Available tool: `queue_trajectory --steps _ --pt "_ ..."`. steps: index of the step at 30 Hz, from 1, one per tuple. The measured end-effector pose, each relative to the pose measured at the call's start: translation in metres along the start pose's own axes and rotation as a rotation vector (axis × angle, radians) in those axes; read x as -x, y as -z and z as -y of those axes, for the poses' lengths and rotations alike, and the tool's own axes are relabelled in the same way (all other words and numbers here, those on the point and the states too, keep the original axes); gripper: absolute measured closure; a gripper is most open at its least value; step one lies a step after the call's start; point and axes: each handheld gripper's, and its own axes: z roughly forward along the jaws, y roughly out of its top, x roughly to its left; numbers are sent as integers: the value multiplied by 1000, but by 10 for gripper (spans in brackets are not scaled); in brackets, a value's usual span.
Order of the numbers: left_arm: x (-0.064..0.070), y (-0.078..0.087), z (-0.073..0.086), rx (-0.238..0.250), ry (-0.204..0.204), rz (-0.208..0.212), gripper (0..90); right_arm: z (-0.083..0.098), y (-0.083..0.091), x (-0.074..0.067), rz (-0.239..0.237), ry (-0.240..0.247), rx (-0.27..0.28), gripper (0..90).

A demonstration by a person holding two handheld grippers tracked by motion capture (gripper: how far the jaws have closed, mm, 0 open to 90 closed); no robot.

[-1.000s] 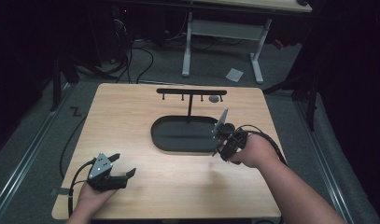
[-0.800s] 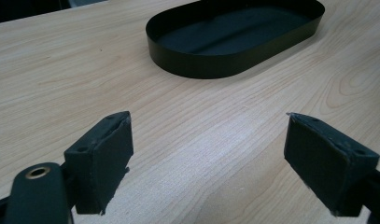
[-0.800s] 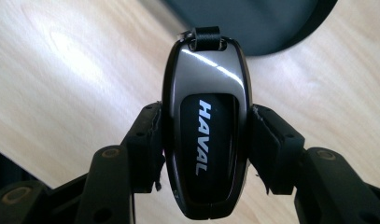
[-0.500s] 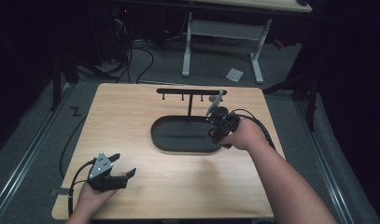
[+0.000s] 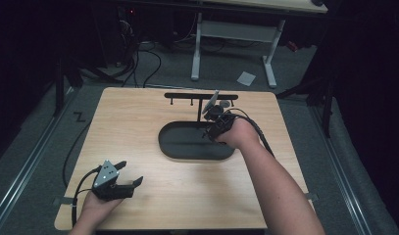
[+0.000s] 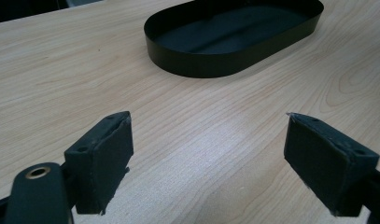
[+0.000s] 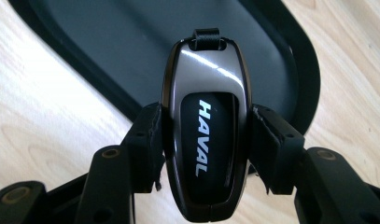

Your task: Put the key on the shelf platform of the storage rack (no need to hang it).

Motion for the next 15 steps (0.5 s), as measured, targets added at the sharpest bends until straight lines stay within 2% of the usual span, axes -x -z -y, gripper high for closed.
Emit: queue_trajectory --steps 2,9,10,12,14,15 --pt "0 0 0 3 2 -1 164 -2 -1 -2 -5 -19 -1 489" --pt "-1 0 0 -2 -1 0 164 -18 -10 -4 8 9 11 489" --pt "-1 0 0 -3 0 1 164 -20 -15 -5 12 -8 3 489" --pt "-1 0 0 -2 0 1 164 -20 -17 -4 21 0 0 489" --pt "-1 0 0 -1 1 3 164 -19 -30 -2 21 -2 -4 488" --pt "-1 0 0 0 1 3 164 -19 -30 -2 21 -2 -4 488"
